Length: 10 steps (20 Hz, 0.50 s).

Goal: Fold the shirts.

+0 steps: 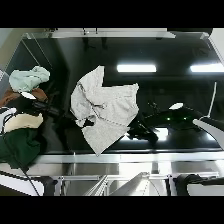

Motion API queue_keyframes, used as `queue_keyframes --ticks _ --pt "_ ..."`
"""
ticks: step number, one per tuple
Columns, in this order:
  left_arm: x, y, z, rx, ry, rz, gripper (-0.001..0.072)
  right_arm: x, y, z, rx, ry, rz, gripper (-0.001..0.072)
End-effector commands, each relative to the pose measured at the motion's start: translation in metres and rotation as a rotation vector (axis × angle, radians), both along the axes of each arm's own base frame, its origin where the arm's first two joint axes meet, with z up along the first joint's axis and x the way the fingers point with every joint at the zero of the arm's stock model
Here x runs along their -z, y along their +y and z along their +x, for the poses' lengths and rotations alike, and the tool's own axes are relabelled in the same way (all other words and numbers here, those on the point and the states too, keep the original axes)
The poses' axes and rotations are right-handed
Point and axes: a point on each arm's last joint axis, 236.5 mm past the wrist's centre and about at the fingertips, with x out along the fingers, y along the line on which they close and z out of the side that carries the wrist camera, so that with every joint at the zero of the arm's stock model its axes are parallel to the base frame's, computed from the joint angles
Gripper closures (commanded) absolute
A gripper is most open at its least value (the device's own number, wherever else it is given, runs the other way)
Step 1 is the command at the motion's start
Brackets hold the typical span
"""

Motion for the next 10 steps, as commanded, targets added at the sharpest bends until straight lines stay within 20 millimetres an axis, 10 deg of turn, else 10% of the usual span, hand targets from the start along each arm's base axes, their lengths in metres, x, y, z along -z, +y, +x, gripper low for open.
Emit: queue_keyframes --ticks 1,7,10 --pt "0.009 0.003 0.019 0.010 -0.037 0.030 0.0496 0.004 0.015 0.013 0.068 -0.018 0.045 0.0239" --pt "0.008 0.000 0.013 0.026 -0.013 0.007 0.0687 -0.009 0.028 0.018 0.063 -0.064 0.129 0.0694" --pt "-0.027 -0.015 0.007 0.074 -0.040 -0.097 0.0689 -0.048 0.031 0.020 0.019 -0.159 0.194 0.0694"
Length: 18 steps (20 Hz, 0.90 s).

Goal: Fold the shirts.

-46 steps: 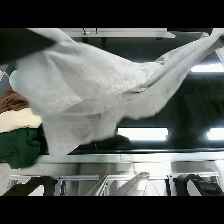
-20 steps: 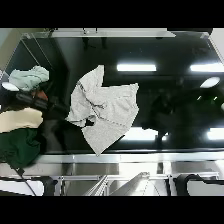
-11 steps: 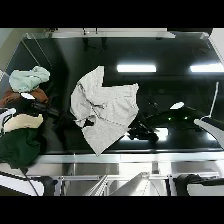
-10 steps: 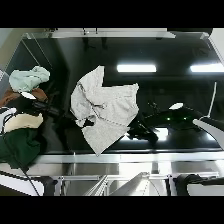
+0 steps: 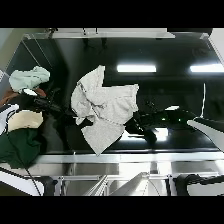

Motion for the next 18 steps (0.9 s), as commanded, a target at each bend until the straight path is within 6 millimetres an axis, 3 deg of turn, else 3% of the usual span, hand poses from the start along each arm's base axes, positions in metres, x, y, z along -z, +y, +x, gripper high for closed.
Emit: queue_keyframes --ticks 1,2,3,5,7,9,10,12,14,15,16,18 --pt "-0.052 -0.019 -0.012 0.073 -0.027 -0.136 0.0689 -0.071 0.005 0.009 -0.036 -0.146 0.129 0.0694" --pt "-0.082 -0.025 -0.016 0.099 -0.066 -0.177 0.0690 -0.114 0.001 0.016 -0.046 -0.240 0.178 0.0694" --pt "-0.119 -0.032 -0.022 0.124 -0.120 -0.223 0.0690 -0.170 -0.007 0.021 -0.050 -0.367 0.230 0.0693" --pt "-0.208 -0.050 -0.035 0.172 -0.308 -0.322 0.0690 -0.286 -0.033 0.019 -0.031 -0.662 0.244 0.0693" --pt "-0.341 -0.067 -0.057 0.187 -0.675 -0.435 0.0689 -0.399 -0.061 -0.008 0.031 -0.991 0.183 0.0693" --pt "-0.475 -0.077 -0.111 0.190 -1.114 -0.473 0.0689 -0.490 -0.082 -0.050 0.122 -1.324 0.066 0.0693" --pt "-0.524 -0.076 -0.139 0.165 -1.339 -0.374 0.0688 -0.524 -0.091 -0.068 0.193 -1.461 -0.010 0.0693" --pt "-0.589 -0.062 -0.176 0.035 -1.717 0.012 0.0682 -0.576 -0.111 -0.095 0.352 -1.690 -0.209 0.0693" --pt "-0.634 -0.019 -0.201 -0.218 -1.932 0.520 0.0681 -0.596 -0.124 -0.105 0.440 -1.773 -0.329 0.0693" --pt "-0.642 -0.007 -0.207 -0.293 -1.956 0.663 0.0682 -0.598 -0.126 -0.102 0.452 -1.766 -0.323 0.0693" --pt "-0.637 -0.004 -0.201 -0.312 -1.930 0.694 0.0682 -0.593 -0.129 -0.092 0.442 -1.735 -0.307 0.0693" --pt "-0.608 -0.002 -0.160 -0.304 -1.808 0.436 0.0682 -0.575 -0.129 -0.066 0.373 -1.646 -0.237 0.0693"
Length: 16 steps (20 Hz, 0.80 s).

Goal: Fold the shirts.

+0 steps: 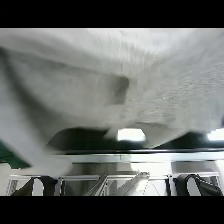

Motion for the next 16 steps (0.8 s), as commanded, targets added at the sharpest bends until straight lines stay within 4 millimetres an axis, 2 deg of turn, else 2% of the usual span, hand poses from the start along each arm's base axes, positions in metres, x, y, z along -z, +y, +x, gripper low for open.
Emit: queue_keyframes --ticks 1,2,3,4,6,8,10,11,12,13,14,15,16 --pt "0.008 0.013 0.027 0.052 0.016 -0.150 0.0681 0.012 -0.007 0.030 -0.038 0.076 0.013 0.0694" --pt "0.028 0.024 0.050 0.136 0.085 -0.225 0.0681 0.029 -0.011 0.053 -0.062 0.143 0.023 0.0694" --pt "0.061 0.043 0.078 0.176 0.199 -0.318 0.0681 0.054 -0.013 0.083 -0.080 0.220 0.022 0.0693" --pt "0.099 0.054 0.103 0.227 0.326 -0.403 0.0681 0.083 -0.013 0.112 -0.092 0.302 0.012 0.0694" --pt "0.181 0.048 0.145 0.339 0.558 -0.497 0.0680 0.159 0.005 0.170 -0.164 0.496 0.001 0.0693" --pt "0.268 0.019 0.186 0.439 0.753 -0.535 0.0678 0.233 0.041 0.217 -0.235 0.653 0.011 0.0693" --pt "0.358 -0.012 0.230 0.459 0.893 -0.537 0.0351 0.317 0.066 0.262 -0.230 0.779 0.013 0.0693" --pt "0.395 -0.018 0.254 0.430 0.947 -0.544 0.0210 0.357 0.066 0.286 -0.177 0.822 0.023 0.0694" --pt "0.422 -0.021 0.276 0.411 0.985 -0.559 -0.0013 0.395 0.054 0.314 -0.090 0.857 0.045 0.0693" --pt "0.439 -0.018 0.297 0.412 1.017 -0.578 -0.0011 0.420 0.038 0.333 -0.022 0.890 0.083 0.0638" --pt "0.444 -0.014 0.311 0.434 1.055 -0.620 -0.0011 0.430 0.022 0.345 0.006 0.921 0.140 0.0322" --pt "0.438 -0.007 0.319 0.489 1.092 -0.655 -0.0009 0.426 0.006 0.351 -0.002 0.931 0.191 0.0094" --pt "0.426 0.001 0.318 0.553 1.142 -0.691 -0.0007 0.412 -0.010 0.350 -0.027 0.931 0.240 0.0068"
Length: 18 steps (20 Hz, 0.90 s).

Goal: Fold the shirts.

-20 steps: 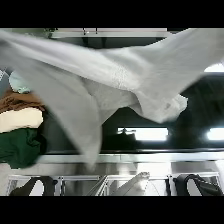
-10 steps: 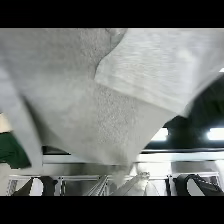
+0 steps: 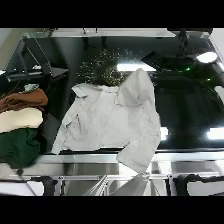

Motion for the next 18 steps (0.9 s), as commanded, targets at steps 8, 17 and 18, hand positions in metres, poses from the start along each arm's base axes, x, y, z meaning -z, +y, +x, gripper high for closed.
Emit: queue_keyframes --ticks 8,17,18 --pt "0.018 0.090 -0.079 0.143 0.495 0.172 0.0111 0.025 -0.100 -0.120 -0.235 0.438 0.088 0.0343" --pt "0.168 0.063 -0.317 0.015 0.941 0.393 0.0109 0.182 -0.124 -0.249 0.000 0.880 -0.018 0.0348" --pt "0.177 0.065 -0.319 -0.011 0.935 0.409 0.0109 0.188 -0.125 -0.250 0.015 0.885 -0.025 0.0349"
